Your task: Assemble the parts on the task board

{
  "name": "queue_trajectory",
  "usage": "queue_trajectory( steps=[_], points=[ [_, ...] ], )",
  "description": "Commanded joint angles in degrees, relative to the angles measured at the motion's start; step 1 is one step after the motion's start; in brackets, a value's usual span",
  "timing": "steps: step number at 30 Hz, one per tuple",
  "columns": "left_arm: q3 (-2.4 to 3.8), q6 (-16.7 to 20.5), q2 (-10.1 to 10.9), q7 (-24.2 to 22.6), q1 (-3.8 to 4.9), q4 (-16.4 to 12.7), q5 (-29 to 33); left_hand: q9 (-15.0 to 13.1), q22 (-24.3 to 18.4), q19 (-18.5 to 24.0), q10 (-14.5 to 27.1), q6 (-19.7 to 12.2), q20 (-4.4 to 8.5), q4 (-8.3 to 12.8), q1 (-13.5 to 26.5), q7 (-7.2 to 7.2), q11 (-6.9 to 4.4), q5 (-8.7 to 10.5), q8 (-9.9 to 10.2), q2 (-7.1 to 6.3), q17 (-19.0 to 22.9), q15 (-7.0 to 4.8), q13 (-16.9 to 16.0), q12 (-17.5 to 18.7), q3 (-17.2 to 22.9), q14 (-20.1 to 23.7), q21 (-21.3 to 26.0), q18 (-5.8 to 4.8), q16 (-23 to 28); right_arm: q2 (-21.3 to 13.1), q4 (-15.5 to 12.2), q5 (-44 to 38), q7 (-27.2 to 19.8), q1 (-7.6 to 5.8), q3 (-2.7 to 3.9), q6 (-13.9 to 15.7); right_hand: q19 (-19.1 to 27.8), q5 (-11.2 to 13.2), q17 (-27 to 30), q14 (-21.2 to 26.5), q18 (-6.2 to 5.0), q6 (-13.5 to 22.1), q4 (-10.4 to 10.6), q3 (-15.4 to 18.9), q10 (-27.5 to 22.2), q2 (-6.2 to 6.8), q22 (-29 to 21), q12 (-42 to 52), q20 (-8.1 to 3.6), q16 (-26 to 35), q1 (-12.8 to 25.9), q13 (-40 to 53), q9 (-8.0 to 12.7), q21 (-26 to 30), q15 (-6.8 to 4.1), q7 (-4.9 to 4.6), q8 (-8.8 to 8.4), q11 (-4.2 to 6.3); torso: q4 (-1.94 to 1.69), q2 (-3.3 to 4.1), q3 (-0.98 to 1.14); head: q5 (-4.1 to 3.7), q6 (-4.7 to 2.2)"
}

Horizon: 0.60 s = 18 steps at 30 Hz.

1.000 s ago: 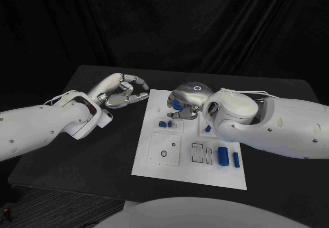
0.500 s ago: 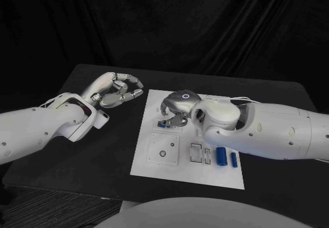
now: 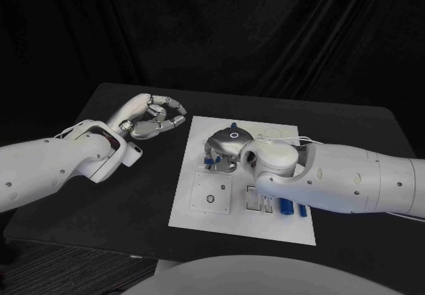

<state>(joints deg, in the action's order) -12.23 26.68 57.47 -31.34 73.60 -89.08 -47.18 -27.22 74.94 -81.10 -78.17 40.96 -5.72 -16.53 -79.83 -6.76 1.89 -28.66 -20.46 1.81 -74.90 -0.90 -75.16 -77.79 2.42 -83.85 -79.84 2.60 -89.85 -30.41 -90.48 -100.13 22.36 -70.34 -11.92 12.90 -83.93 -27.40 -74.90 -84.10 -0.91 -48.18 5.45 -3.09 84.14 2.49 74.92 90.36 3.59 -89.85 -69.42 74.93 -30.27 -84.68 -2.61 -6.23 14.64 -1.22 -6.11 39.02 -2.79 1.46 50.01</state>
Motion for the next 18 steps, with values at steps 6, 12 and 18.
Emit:
queue_trajectory(
  steps=[6, 12, 18],
  points=[
    [0.02, -1.5, -0.27, 0.05, -0.36, 0.12, 0.27, 0.21, 11.36, 0.39, 0.41, 0.38, -0.1, 0.03, -1.11, -0.05, 0.1, -0.42, 0.0, 0.24, -15.1, 0.35, -5.47, 0.27, 0.48, -6.15, 0.23, 0.19, -0.15, 0.9, 1.53, -0.66, 1.53, 0.85, 0.06, -0.49, -3.11, -0.84, -15.1, -5.9, -0.59, 1.72, -0.57, -1.12, 5.86, -0.32, 13.09, -0.36, 0.55, -0.15, 0.21, 15.07, -0.88, 0.3, 0.51, -0.18, -0.17, -0.44, -0.15, -0.08, -0.31, -0.01, -0.01],
    [0.02, -1.8, -0.37, 0.24, -0.43, 0.19, 0.27, 0.32, 11.34, 0.43, 0.46, 0.36, -0.1, 0.05, -1.4, -0.06, 0.1, -0.61, -0.01, 0.36, -15.1, 0.35, -5.43, 0.31, 0.63, -6.15, 0.28, 0.2, -0.15, 0.93, 1.66, -2.05, 1.53, 0.98, 0.06, 0.62, -3.02, -2.11, -15.1, -5.9, -0.64, 3.36, -1.13, -2.06, 5.86, -0.32, 13.02, -0.36, 0.55, -0.15, -0.01, 15.07, -1.55, 0.51, 0.47, -0.42, -0.77, -0.32, -0.12, -0.07, -0.34, 0.12, -0.01],
    [0.02, -2.32, -0.45, 0.62, -0.48, 0.3, 0.27, 0.43, 11.35, 0.42, 0.49, 0.3, -0.11, 0.06, -1.68, -0.08, 0.12, -0.73, 0.01, 0.46, -15.1, 0.36, -5.4, 0.34, 0.76, -6.15, 0.27, 0.2, -0.15, 0.8, 1.35, -2.97, 1.62, 1.01, 0.06, 1.72, -3.02, -2.72, -15.1, -5.9, -0.65, 4.3, -1.39, -2.53, 5.86, -0.3, 13.01, -0.36, 0.45, -0.15, 0.02, 15.07, -1.96, 0.54, 0.31, -0.44, -1.01, -0.14, -0.09, -0.03, -0.4, 0.03, -0.01]
  ],
)
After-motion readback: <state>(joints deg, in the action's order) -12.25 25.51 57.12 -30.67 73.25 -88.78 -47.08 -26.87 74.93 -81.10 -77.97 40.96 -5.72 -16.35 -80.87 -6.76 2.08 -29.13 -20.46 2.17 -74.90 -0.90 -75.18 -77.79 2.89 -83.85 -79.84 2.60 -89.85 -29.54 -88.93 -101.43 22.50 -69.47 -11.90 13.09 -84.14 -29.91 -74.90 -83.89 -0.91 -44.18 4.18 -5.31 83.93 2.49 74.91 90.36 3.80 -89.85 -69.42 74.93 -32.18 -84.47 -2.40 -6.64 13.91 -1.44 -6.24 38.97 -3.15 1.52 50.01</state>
